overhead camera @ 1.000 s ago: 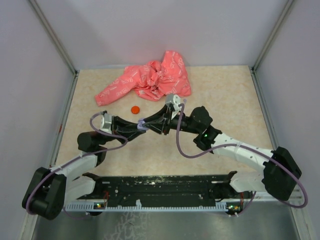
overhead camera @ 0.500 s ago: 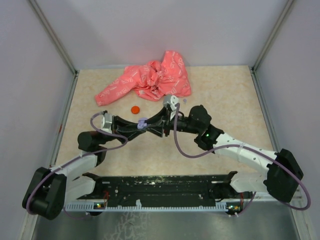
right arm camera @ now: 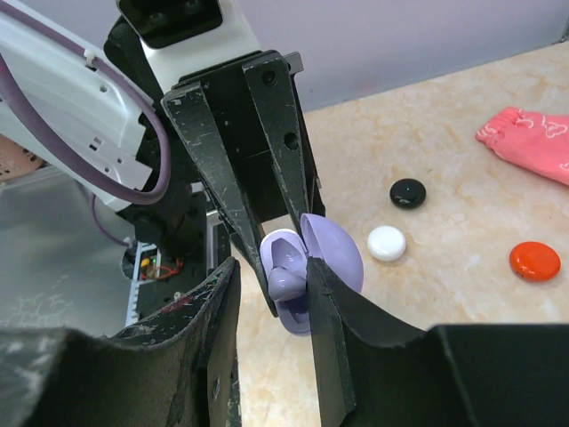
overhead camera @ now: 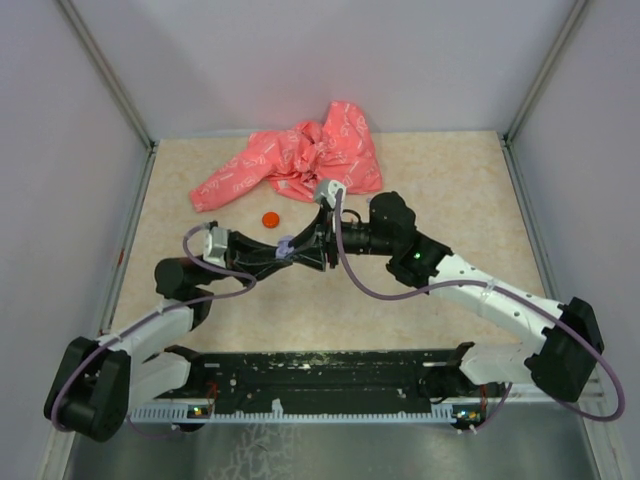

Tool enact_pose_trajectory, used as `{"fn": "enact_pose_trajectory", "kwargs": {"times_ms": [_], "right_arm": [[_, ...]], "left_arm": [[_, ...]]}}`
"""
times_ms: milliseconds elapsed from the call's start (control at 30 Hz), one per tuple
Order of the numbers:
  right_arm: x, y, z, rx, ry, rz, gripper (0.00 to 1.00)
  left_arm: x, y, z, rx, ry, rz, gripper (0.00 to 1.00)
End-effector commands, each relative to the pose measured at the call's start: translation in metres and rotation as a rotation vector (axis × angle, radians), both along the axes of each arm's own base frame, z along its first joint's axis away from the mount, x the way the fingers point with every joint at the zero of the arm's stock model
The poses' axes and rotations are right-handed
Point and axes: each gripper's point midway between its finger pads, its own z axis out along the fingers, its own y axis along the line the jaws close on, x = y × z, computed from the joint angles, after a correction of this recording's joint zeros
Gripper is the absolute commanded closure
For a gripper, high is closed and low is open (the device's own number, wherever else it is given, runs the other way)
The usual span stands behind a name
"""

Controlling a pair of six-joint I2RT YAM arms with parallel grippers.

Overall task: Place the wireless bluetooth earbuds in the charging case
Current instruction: Place the earbud in the charging case.

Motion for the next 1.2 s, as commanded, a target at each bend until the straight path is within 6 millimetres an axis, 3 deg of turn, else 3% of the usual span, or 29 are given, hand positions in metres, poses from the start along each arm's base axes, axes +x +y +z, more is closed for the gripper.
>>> {"fn": "enact_pose_trajectory", "kwargs": {"times_ms": [0, 500, 833, 1167], "right_arm": [[-0.017, 0.006, 0.008, -0.019, -0.018, 0.111, 0.64], [-0.026, 0.006, 0.013, -0.050, -0.112, 0.206, 0.64], [-0.027, 0.007, 0.017, -0.054, -0.122, 0.226, 0.64], [-0.021, 0.004, 0.047, -0.002, -0.191, 0.171, 0.59]], "left_arm": [[-0.006, -0.003, 0.014, -0.003, -0.059, -0.055, 1.00], [-0.029, -0.009, 0.011, 0.040, -0.044, -0.279, 1.00], [-0.029, -0.007, 0.014, 0.035, -0.078, -0.253, 1.00], [-0.022, -0.005, 0.017, 0.055, -0.127, -0.165, 1.00]]}}
